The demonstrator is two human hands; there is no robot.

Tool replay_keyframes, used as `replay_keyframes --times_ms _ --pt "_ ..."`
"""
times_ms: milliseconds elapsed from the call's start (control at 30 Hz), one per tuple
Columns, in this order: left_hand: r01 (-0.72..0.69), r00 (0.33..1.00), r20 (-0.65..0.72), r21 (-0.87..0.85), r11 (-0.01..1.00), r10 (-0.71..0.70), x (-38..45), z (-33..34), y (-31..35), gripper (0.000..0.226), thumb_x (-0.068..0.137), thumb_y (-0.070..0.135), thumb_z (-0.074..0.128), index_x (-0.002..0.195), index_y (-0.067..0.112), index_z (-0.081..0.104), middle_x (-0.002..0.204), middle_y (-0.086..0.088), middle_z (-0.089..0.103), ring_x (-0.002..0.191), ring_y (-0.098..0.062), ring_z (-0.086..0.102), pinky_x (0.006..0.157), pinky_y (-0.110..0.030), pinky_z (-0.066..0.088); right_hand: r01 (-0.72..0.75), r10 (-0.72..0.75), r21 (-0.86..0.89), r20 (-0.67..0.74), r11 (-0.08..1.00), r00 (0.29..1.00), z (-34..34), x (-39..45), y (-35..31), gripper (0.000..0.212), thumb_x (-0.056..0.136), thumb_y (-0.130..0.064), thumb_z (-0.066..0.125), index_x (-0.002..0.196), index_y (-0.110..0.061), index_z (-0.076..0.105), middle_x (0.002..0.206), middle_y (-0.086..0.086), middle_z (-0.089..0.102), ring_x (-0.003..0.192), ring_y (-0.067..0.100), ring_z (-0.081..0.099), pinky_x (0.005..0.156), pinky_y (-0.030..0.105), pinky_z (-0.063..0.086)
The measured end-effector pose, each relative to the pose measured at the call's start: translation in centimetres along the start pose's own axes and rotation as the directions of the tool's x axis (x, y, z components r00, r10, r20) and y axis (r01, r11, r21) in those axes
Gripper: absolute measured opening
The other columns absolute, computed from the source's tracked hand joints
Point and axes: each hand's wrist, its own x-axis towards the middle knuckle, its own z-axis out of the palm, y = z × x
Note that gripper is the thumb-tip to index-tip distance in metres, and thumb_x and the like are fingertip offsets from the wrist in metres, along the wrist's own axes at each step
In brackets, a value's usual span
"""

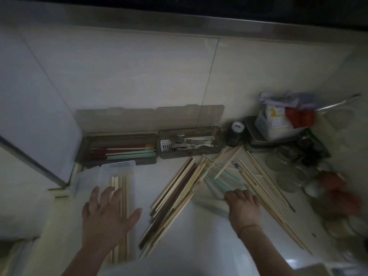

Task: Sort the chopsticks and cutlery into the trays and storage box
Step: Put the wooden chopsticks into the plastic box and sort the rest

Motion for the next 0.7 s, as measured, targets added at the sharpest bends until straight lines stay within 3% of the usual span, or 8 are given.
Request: replay_keyframes --times_ms 100,167,233,333,500,633,700 --pt "0.004 1.000 0.020 0.009 1.000 -0.004 0.1 0.0 0.0 0.089 0.065 0.082 0.040 0.121 0.018 0.065 0.132 -0.007 0.057 0.136 -0.037 0.030 0.098 -0.061 0.039 0.017 -0.009 -0.083 0.095 0.996 0.995 -5.0 1.5 0.9 0.037 0.082 -0.009 0.051 0.107 -0.035 0.058 0.107 -0.007 0.059 0.103 0.019 0.055 0.085 0.031 0.042" --pt "0.001 0.999 0.035 0.017 1.000 -0.002 0.1 -0.1 0.0 0.089 0.065 0.082 0.042 0.122 0.018 0.065 0.132 -0.008 0.057 0.136 -0.038 0.031 0.098 -0.062 0.039 -0.017 0.016 -0.040 -0.022 0.999 1.000 -8.5 2.4 1.6 0.033 0.083 -0.011 0.054 0.103 -0.036 0.062 0.103 -0.004 0.061 0.095 0.021 0.059 0.077 0.030 0.044" --pt "0.003 0.999 0.043 0.020 1.000 -0.003 0.2 -0.2 -0.1 0.088 0.065 0.083 0.044 0.122 0.019 0.065 0.132 -0.007 0.057 0.136 -0.038 0.032 0.098 -0.062 0.039 -0.018 0.044 0.153 -0.165 0.988 0.985 -10.1 3.9 1.6 0.022 0.084 -0.012 0.058 0.095 -0.028 0.068 0.095 0.004 0.064 0.082 0.030 0.061 0.068 0.033 0.043" --pt "-0.001 0.999 0.038 0.007 1.000 0.001 0.2 -0.4 -0.1 0.087 0.065 0.083 0.046 0.122 0.020 0.065 0.131 -0.007 0.058 0.136 -0.038 0.034 0.096 -0.061 0.041 0.120 -0.005 0.480 -0.236 0.869 0.972 -9.9 7.5 -1.6 0.018 0.090 -0.013 0.052 0.095 -0.020 0.068 0.097 0.008 0.064 0.083 0.031 0.059 0.071 0.031 0.043" --pt "-0.014 0.999 0.035 -0.022 1.000 0.015 0.3 -0.2 -0.1 0.089 0.059 0.081 0.053 0.118 0.015 0.067 0.127 -0.010 0.061 0.133 -0.043 0.040 0.093 -0.064 0.042 0.299 -0.135 0.542 -0.322 0.785 0.937 -7.6 12.2 -13.6 0.018 0.085 -0.011 0.059 0.087 -0.027 0.067 0.091 -0.004 0.068 0.088 0.023 0.059 0.078 0.035 0.047" --pt "0.001 0.999 0.042 -0.039 0.999 0.001 0.5 -0.5 0.1 0.090 0.054 0.081 0.057 0.115 0.016 0.068 0.124 -0.009 0.064 0.130 -0.042 0.045 0.091 -0.063 0.044 0.247 -0.149 0.584 -0.212 0.773 0.966 -5.4 14.8 -21.0 0.015 0.085 -0.016 0.062 0.088 -0.030 0.068 0.090 -0.005 0.068 0.095 0.021 0.056 0.077 0.030 0.030" --pt "-0.008 0.999 0.034 -0.057 0.998 0.010 0.6 -0.5 0.1 0.090 0.054 0.081 0.057 0.115 0.016 0.068 0.124 -0.009 0.064 0.130 -0.042 0.045 0.091 -0.064 0.044 0.192 -0.137 0.563 -0.138 0.804 0.981 -4.2 15.5 -23.0 0.014 0.084 -0.018 0.063 0.089 -0.030 0.069 0.089 -0.002 0.068 0.100 0.023 0.054 0.086 0.033 0.030"
